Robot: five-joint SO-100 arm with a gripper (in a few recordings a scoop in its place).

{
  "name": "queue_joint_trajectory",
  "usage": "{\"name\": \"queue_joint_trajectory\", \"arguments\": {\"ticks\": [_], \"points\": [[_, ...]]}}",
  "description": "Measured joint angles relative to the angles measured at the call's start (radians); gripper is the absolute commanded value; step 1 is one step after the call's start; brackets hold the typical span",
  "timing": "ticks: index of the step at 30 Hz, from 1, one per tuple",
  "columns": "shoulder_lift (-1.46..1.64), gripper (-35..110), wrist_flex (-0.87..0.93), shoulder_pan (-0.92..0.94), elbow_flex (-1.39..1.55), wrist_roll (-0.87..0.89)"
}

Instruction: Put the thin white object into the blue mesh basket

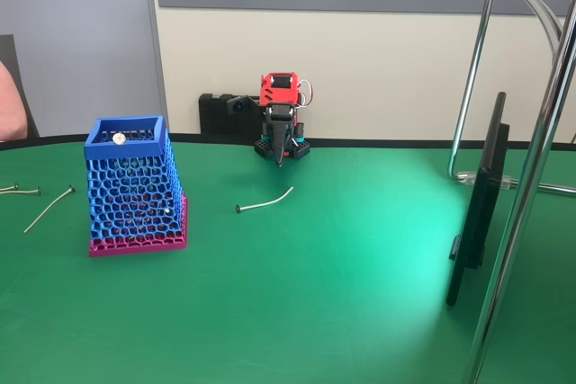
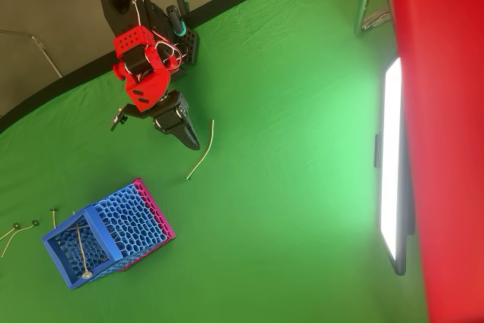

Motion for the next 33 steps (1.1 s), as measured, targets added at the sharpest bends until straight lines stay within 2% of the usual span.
{"name": "queue_joint_trajectory", "arguments": {"ticks": [12, 24, 33], "points": [[-0.034, 1, -0.008, 0.0, 0.0, -0.002], [-0.342, 1, -0.172, 0.051, -0.089, -0.049], [-0.574, 1, -0.227, 0.11, -0.227, -0.089]]}}
